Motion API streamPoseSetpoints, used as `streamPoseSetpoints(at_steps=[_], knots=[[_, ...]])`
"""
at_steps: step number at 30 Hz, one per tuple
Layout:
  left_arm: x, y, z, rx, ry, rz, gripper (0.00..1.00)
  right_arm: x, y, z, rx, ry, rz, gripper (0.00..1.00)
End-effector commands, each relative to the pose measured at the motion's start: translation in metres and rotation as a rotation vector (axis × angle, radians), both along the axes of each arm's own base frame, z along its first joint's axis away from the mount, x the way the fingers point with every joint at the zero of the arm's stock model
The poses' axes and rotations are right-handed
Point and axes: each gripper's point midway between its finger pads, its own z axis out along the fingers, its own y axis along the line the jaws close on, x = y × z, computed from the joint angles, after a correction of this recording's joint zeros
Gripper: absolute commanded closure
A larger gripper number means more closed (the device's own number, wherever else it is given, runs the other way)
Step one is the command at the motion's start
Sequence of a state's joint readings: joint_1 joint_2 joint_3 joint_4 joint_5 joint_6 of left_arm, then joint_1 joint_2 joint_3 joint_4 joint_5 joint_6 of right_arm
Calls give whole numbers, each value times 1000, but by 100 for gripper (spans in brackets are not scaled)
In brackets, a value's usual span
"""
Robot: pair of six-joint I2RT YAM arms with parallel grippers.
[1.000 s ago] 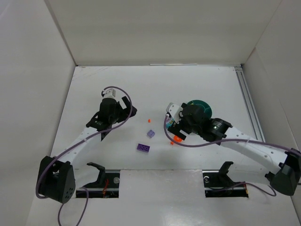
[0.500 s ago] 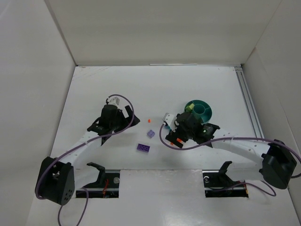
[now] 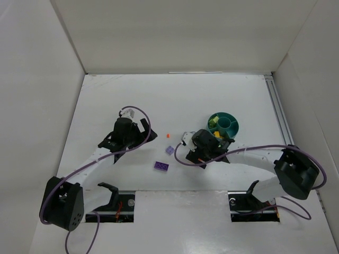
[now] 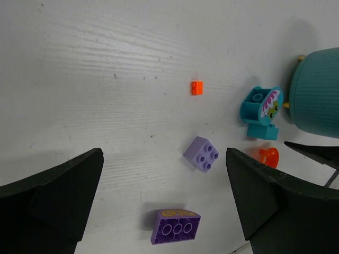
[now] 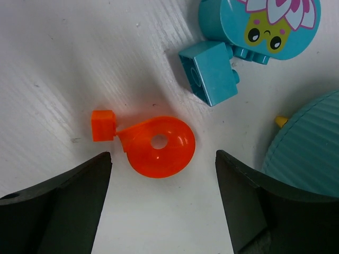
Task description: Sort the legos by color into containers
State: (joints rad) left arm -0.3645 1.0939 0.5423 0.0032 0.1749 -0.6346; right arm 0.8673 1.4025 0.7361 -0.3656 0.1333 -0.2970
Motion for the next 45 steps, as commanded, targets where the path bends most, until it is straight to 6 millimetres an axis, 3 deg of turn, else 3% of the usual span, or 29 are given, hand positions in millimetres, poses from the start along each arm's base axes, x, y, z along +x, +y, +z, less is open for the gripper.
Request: streamPoseSetpoints(at_steps=[1, 10, 16, 22, 28, 32, 37, 39, 40, 43, 45], knots=[[4, 2, 9, -2, -50, 13, 0, 12, 7, 11, 11, -59, -8, 16], [3, 4, 7, 6, -43, 20, 0, 18, 6, -6, 4, -36, -36, 21], [3, 4, 7, 6, -43, 20, 0, 15, 1, -7, 73, 0, -42, 43], [3, 4, 7, 6, -43, 20, 0, 12, 4, 8, 129, -10, -18, 58], [3, 4, 7, 6, -43, 20, 0, 14, 7, 51, 225, -80, -10, 63], [7, 3, 13, -1, -62, 20, 0, 22, -10, 86, 291, -140, -62, 63], [11, -2, 20, 5, -88, -1, 0, 44, -62, 143, 358, -291, -214, 63], [15, -3, 23, 2, -96, -1, 0, 49, -79, 155, 361, -328, -261, 62], [15, -3, 23, 2, -97, -1, 0, 54, -98, 161, 345, -346, -327, 62], [16, -6, 24, -3, -107, -17, 0, 64, -131, 165, 322, -373, -445, 62], [16, -7, 21, -5, -96, -25, 0, 71, -139, 171, 348, -395, -468, 62]])
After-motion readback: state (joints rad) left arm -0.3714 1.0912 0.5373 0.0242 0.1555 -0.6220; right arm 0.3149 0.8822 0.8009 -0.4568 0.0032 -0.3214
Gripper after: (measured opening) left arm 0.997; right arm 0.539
